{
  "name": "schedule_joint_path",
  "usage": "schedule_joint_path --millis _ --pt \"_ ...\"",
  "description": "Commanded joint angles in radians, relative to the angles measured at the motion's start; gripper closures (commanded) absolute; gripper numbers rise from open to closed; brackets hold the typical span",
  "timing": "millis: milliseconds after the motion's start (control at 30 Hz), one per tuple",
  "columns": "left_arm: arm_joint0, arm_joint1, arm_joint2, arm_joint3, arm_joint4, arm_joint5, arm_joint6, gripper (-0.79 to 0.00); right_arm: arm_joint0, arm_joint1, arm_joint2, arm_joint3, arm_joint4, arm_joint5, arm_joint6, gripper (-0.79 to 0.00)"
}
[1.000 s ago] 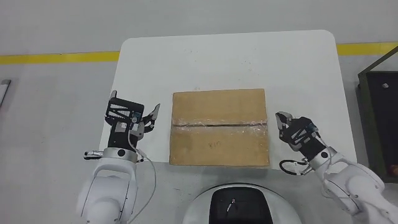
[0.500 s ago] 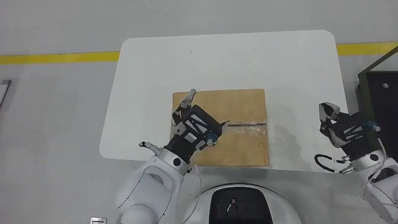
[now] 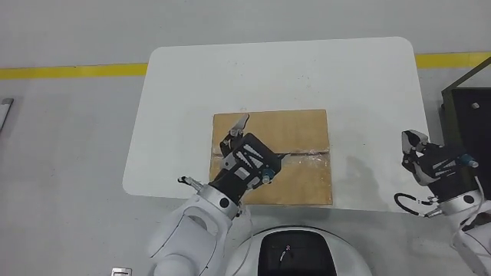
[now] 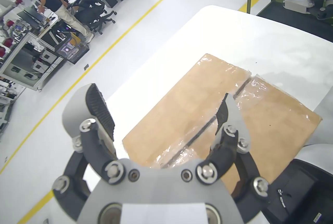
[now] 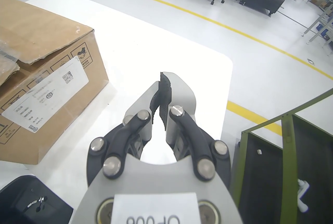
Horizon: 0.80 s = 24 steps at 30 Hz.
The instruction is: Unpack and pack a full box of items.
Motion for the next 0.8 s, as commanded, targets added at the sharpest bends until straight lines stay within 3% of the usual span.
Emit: schedule_joint_path --millis 0,167,367,767 --pt "0.007 -0.001 0.018 -0.002 -0.026 -0.020 0.020 -0.785 0.001 -0.001 0.002 0.001 -0.002 -0.001 -0.002 0.000" --pt "-0.022 -0.014 0.121 0.048 -0.070 -0.026 0.037 -0.785 0.003 -0.004 0.006 0.003 -0.001 -0.005 -0.003 0.000" --pt "-0.096 -0.040 0.247 0.138 -0.118 -0.017 -0.021 -0.785 0.001 -0.007 0.006 0.007 -0.013 -0.007 -0.004 0.000" --pt "-0.199 -0.081 0.308 0.299 -0.191 0.071 -0.141 -0.785 -0.004 -0.013 0.017 0.013 -0.017 -0.006 -0.001 0.000"
